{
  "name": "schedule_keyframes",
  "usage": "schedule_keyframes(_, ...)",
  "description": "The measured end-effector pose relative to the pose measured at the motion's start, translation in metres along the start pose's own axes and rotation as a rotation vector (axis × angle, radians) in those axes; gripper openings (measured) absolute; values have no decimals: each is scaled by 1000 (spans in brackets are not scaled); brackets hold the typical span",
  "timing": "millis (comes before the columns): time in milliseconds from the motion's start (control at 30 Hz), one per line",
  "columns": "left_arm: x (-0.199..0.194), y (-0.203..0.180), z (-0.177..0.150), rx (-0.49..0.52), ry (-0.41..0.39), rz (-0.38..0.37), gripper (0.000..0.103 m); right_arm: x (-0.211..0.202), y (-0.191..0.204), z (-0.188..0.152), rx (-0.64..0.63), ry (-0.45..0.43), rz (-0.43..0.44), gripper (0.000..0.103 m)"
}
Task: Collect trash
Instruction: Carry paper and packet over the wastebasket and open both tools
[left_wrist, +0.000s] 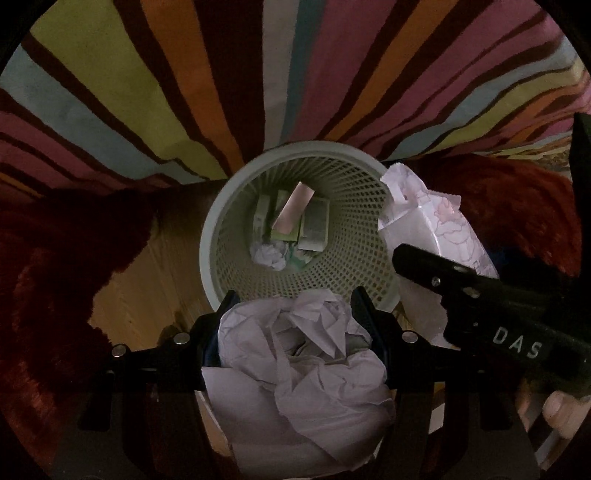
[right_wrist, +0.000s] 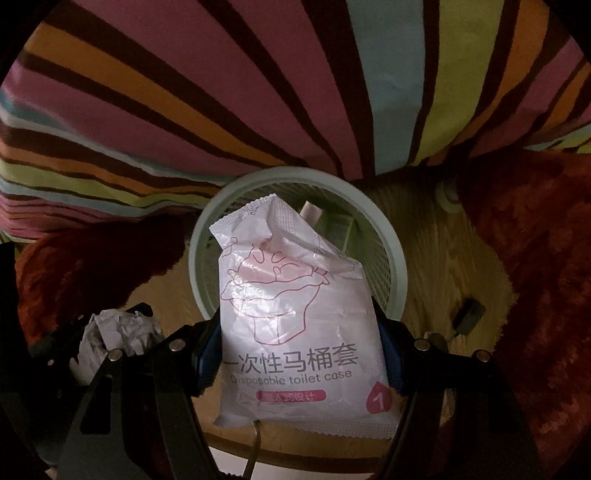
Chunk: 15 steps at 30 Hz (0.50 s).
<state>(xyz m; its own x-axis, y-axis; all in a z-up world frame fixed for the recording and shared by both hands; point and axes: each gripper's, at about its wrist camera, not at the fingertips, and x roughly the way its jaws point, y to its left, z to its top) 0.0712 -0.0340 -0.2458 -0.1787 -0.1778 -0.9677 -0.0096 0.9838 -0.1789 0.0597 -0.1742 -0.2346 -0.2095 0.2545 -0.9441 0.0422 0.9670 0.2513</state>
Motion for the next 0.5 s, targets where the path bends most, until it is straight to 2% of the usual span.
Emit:
schedule_keyframes(300,14,2,4,-18,47,3,66,13,0,3,-13,28,-23,67)
schedule_keyframes(400,18,3,4,-29,71,32,67,18,-2,4,2,47,-32,78)
schedule_keyframes(433,19,4,4,-34,75,35,69,19,-3,4,8,47,-34,84)
schedule_keyframes(467,19,4,4,-36,74,33,79,19,-3,5,12,43,-33,84)
schedule_keyframes(500,17,4,4,-38,63,27,85,19,-4,5,16,39,-30,84)
